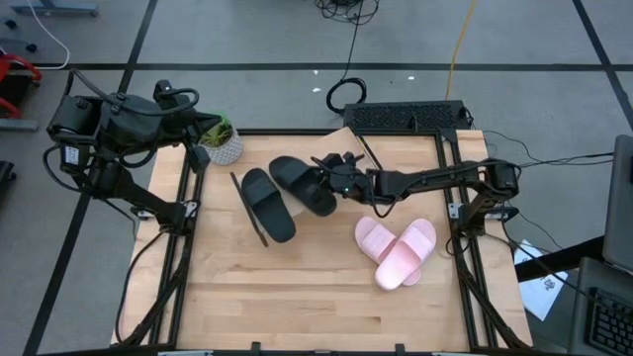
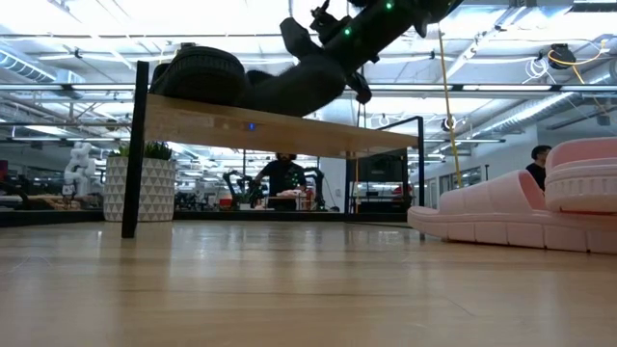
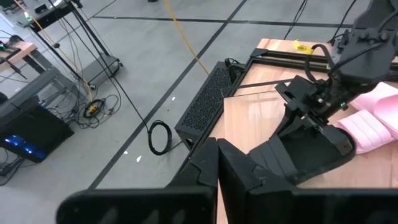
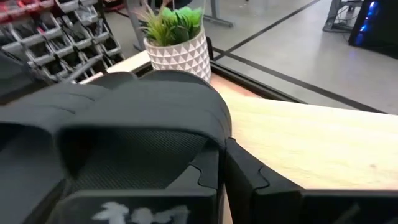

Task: Pick and place slides into the shelf
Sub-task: Adjust the black slide on the shelf

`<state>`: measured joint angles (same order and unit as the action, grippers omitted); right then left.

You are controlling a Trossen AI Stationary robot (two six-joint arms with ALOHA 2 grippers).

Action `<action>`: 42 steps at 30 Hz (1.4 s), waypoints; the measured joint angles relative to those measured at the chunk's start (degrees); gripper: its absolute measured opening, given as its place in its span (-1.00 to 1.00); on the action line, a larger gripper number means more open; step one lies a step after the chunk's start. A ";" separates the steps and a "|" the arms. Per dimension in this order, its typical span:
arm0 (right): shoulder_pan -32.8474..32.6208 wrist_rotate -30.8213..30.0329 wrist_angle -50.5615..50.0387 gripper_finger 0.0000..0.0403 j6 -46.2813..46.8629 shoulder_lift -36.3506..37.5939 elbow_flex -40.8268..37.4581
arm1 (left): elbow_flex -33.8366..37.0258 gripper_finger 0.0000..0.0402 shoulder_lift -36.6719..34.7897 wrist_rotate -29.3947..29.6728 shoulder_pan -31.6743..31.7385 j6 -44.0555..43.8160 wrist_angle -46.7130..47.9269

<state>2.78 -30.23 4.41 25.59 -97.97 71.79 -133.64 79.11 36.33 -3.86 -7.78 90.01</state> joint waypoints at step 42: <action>-1.07 -4.24 5.53 -0.99 5.21 -4.09 0.04 | 0.00 -0.91 0.04 0.05 0.02 1.31 -0.34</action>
<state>1.72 -34.47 9.94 30.81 -102.07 71.83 -133.64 79.15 36.38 -3.84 -6.47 89.67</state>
